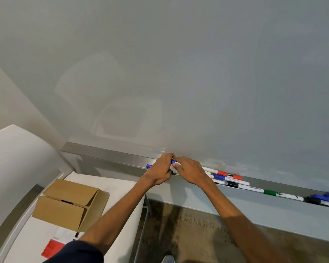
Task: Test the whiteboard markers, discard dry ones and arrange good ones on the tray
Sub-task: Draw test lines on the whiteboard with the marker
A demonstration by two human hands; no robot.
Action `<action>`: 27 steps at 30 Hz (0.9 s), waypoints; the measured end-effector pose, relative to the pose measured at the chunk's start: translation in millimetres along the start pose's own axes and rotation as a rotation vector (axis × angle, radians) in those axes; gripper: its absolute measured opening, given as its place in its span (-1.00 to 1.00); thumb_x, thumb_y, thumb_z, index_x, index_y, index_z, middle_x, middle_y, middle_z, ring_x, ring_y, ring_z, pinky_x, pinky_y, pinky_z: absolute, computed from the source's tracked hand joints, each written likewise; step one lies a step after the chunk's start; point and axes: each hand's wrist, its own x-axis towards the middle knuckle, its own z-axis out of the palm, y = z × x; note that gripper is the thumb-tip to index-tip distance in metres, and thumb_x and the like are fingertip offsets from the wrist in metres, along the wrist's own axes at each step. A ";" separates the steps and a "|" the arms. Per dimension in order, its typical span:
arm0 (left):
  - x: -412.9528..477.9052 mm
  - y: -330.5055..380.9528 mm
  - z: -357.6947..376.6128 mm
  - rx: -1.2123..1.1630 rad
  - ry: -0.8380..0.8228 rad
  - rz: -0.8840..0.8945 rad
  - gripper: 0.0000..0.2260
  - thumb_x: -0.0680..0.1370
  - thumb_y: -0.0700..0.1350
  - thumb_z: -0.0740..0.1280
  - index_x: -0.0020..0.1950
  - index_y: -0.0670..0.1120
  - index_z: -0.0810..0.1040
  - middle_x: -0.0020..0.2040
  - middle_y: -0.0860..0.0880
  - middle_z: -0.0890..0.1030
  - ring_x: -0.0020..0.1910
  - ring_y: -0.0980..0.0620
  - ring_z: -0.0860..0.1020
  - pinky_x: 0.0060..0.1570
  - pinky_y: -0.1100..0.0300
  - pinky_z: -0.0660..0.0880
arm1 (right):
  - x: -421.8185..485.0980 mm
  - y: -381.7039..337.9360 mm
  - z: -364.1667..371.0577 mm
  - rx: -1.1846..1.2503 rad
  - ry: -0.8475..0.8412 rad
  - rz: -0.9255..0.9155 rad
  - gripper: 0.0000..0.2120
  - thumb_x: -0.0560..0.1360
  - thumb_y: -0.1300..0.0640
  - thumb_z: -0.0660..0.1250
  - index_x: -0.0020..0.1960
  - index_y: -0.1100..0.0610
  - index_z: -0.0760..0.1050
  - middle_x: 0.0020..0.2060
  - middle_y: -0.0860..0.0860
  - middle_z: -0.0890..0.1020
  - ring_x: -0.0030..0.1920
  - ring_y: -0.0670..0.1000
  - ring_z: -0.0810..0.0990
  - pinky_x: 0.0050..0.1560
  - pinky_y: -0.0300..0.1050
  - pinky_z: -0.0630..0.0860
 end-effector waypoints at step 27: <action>-4.7 47.1 -14.0 0.355 -0.053 0.073 -0.93 0.58 -0.24 0.19 0.03 -0.21 0.40 -0.04 -0.24 0.54 -0.11 -0.19 0.44 -0.11 0.08 0.25 | -39.8 9.4 -37.6 -0.304 0.044 0.104 -0.50 0.58 -0.25 0.11 -0.24 0.10 0.54 -0.29 0.11 0.64 -0.32 0.06 0.49 -0.26 -0.17 0.31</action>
